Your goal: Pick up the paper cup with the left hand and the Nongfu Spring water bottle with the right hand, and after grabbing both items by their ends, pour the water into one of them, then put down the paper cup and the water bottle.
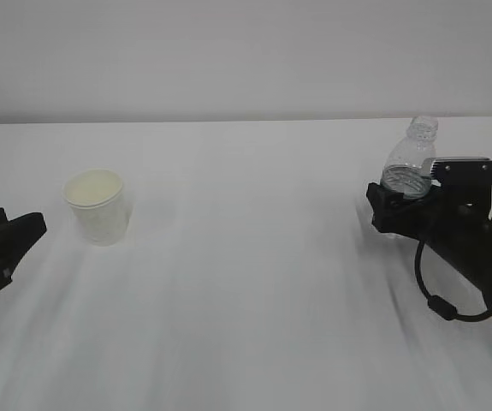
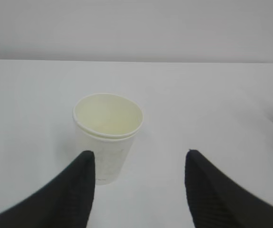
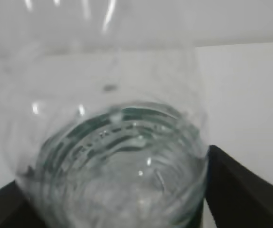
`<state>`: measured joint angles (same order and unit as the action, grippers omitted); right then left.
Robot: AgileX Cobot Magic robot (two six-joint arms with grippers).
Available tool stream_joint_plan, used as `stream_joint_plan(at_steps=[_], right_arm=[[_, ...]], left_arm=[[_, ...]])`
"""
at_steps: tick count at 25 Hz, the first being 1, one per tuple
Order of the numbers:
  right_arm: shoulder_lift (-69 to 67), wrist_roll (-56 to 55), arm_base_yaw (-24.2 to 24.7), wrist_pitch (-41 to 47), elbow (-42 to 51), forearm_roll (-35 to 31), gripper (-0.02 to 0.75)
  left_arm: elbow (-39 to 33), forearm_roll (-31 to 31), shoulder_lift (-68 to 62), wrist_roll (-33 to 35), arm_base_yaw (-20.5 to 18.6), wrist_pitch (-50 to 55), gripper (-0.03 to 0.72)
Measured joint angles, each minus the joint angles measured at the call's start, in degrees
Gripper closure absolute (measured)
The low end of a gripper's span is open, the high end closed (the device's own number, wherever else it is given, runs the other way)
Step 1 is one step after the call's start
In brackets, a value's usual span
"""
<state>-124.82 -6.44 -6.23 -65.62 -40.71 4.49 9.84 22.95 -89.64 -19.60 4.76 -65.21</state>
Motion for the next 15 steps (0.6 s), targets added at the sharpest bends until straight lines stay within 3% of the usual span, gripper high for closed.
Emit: stream_joint_plan(at_steps=[15], right_arm=[[-0.41,0.00,0.00,-0.12,-1.46,0.10,0.106]], left_arm=[[0.00,0.00,0.00,0.00,0.00,0.00,0.258]])
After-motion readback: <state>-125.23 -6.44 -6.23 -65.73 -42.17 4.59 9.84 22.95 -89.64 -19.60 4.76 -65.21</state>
